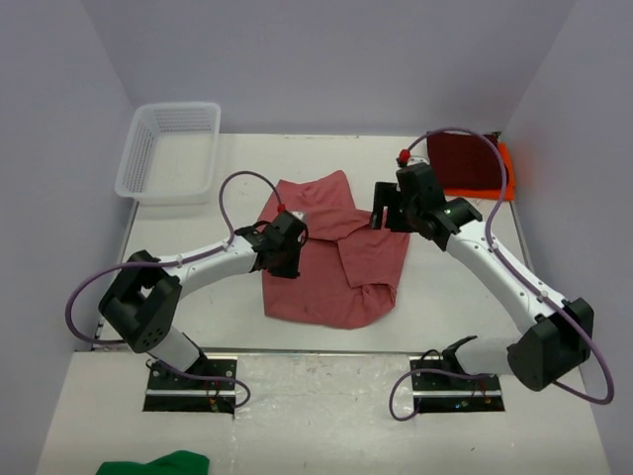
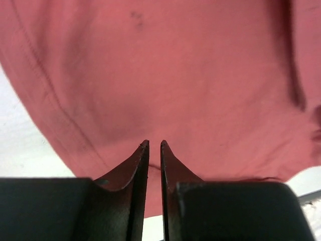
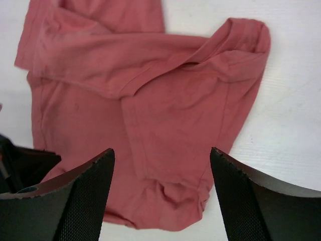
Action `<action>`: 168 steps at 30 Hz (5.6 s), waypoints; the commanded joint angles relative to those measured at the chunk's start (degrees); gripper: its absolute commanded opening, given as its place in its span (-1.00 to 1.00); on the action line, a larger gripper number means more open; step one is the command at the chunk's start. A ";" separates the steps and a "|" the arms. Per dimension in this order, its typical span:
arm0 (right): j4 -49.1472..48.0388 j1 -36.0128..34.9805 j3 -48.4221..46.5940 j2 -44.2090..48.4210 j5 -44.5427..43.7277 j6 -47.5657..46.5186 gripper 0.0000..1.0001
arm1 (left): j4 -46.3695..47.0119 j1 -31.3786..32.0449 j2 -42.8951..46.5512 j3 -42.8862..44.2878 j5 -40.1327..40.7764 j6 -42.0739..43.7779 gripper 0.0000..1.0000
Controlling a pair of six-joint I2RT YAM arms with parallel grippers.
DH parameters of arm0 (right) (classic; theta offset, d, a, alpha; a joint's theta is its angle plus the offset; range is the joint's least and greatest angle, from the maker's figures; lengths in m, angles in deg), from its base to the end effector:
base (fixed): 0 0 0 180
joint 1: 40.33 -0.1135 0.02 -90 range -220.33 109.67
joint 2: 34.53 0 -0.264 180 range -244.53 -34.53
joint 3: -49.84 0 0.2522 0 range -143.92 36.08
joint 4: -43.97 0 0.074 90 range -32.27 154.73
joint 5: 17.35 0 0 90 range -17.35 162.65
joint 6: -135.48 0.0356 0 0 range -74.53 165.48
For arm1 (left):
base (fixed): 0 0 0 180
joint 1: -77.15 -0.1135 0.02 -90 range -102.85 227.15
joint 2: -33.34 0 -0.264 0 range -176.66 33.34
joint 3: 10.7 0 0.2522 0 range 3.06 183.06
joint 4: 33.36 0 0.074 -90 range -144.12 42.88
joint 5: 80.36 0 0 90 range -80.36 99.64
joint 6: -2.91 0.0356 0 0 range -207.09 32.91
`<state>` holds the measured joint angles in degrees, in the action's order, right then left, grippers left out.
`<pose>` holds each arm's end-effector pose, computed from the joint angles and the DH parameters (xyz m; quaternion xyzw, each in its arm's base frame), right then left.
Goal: Fold and stack the t-shirts
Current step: Flatten out the tshirt
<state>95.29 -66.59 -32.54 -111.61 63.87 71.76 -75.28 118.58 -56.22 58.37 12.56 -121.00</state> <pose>0.2606 0.1225 0.3155 0.0288 0.9245 0.1016 0.3662 0.2298 -0.2004 0.1921 0.0576 0.9691 -0.1261 0.2038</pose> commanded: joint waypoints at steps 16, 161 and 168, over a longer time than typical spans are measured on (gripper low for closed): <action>-4.69 -10.83 7.10 -8.18 3.24 2.37 0.52 | -0.14 1.64 5.62 -9.60 1.22 -8.80 -0.66; 4.01 -14.61 -7.32 -28.40 -16.45 4.48 -0.64 | -10.24 33.01 15.73 -15.67 13.61 -35.70 -1.00; 7.35 -16.80 -5.39 -16.54 -16.19 5.62 -0.54 | -9.11 33.01 13.80 -14.88 13.43 -34.47 -1.00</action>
<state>100.58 -82.13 -38.29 -136.68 49.27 75.52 -86.39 151.80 -41.36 43.18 25.93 -156.72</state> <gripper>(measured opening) 0.214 0.012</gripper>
